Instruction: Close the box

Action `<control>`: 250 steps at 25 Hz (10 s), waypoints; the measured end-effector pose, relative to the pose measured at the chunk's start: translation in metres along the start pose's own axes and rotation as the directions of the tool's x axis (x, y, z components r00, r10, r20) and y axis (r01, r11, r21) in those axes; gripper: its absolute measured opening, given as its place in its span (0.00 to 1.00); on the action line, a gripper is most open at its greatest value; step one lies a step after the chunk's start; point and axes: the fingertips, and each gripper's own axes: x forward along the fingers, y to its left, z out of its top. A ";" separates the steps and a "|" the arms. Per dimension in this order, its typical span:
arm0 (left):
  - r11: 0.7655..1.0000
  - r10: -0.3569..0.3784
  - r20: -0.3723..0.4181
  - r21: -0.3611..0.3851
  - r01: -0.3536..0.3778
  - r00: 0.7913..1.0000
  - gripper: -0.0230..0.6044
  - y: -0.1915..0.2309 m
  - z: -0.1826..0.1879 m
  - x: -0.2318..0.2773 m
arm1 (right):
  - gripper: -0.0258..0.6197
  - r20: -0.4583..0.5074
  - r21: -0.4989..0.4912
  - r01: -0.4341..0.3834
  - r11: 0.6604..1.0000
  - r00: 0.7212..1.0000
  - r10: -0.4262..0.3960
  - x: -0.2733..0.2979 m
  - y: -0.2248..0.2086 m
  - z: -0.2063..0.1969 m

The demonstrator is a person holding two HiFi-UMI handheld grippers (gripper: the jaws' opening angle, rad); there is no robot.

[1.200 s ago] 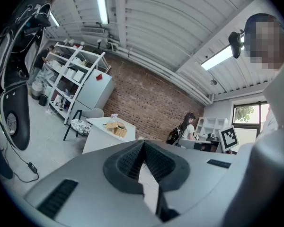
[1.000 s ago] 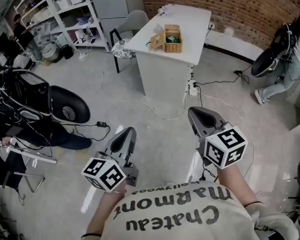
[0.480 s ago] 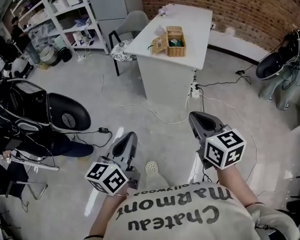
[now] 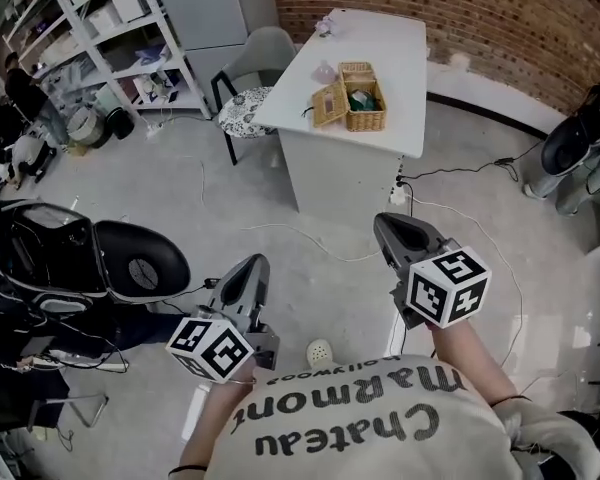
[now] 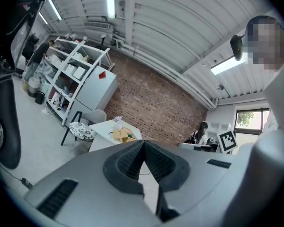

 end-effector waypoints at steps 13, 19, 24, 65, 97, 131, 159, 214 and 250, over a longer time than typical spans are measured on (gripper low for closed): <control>0.999 -0.041 -0.037 0.020 0.042 0.998 0.04 0.078 0.037 0.050 | 0.04 -0.004 -0.011 0.087 0.996 0.996 -0.087 0.093 0.003 0.011; 0.998 -0.026 -0.096 -0.067 0.020 0.995 0.04 0.113 0.022 0.066 | 0.04 -0.082 0.031 0.116 0.993 0.990 -0.113 0.120 -0.010 -0.006; 0.997 -0.041 -0.127 -0.070 0.033 0.991 0.04 0.125 0.029 0.092 | 0.04 -0.093 0.032 0.137 0.990 0.987 -0.133 0.146 -0.030 0.003; 0.971 0.218 -0.009 -0.102 -0.218 0.976 0.04 0.214 0.051 0.257 | 0.33 -0.430 -0.473 -0.107 0.874 0.895 -0.123 0.395 -0.246 -0.016; 0.938 0.318 0.035 -0.155 -0.309 0.947 0.04 0.228 0.057 0.211 | 0.29 -0.282 -0.958 -0.222 0.182 0.849 -0.446 0.441 -0.252 -0.063; 0.948 0.263 0.037 -0.194 -0.252 0.964 0.04 0.224 0.061 0.228 | 0.26 -0.194 -0.597 0.085 0.798 0.950 -0.246 0.420 -0.243 -0.001; 0.962 0.245 0.006 -0.124 -0.242 0.970 0.04 0.228 0.067 0.258 | 0.18 -0.153 -0.144 0.207 0.968 0.962 -0.228 0.389 -0.274 0.026; 0.967 0.222 -0.051 -0.117 -0.226 0.974 0.04 0.250 0.070 0.273 | 0.26 -0.167 0.145 0.408 0.902 0.908 -0.384 0.340 -0.340 0.009; 0.963 0.231 -0.062 -0.126 -0.237 0.971 0.04 0.259 0.064 0.273 | 0.32 -0.181 0.452 0.471 0.757 0.880 -0.440 0.332 -0.360 -0.019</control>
